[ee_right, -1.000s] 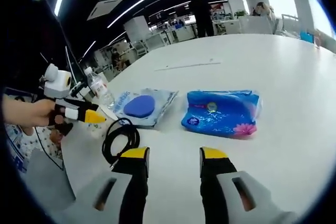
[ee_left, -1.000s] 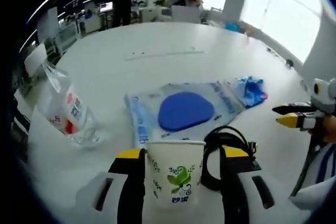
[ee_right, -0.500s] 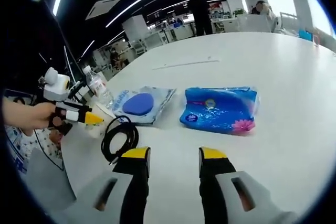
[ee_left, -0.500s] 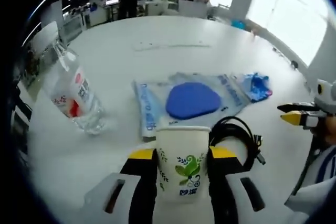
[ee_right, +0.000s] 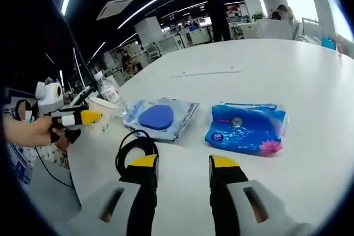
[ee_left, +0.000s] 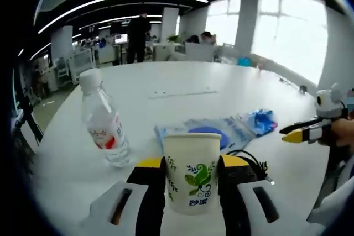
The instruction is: Arrange the tabletop items into an orderly group along one side of the table until the central work area is clear of visible clutter.
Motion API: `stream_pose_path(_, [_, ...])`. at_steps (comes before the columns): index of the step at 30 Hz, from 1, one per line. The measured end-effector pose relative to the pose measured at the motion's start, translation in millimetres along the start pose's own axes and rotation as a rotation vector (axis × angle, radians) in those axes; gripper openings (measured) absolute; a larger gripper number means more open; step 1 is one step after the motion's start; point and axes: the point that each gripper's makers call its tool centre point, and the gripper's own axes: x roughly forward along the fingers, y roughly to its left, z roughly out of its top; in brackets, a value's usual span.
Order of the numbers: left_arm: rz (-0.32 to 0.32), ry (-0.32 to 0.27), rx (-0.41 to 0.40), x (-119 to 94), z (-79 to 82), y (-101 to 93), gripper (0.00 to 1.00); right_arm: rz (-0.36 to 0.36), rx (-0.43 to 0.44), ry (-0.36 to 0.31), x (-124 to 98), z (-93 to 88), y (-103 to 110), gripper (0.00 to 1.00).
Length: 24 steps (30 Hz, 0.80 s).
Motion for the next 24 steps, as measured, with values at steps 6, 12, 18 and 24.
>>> stream_pose_path(6, [0.012, -0.013, -0.022, -7, -2.8, 4.4, 0.33, 0.020, -0.017, 0.003, 3, 4.9, 13, 0.34])
stream_pose_path(12, [-0.033, -0.120, -0.070, -14, 8.6, -1.6, 0.34, 0.104, -0.050, -0.038, 2, 27.9, 42, 0.30])
stream_pose_path(18, [-0.027, -0.168, -0.092, -24, 5.5, 4.1, 0.34, 0.181, -0.081, -0.055, 6, 48.5, 72, 0.30])
stream_pose_path(24, [-0.060, -0.237, -0.087, -36, 5.0, 3.8, 0.34, 0.280, -0.170, -0.044, 10, 60.7, 113, 0.31])
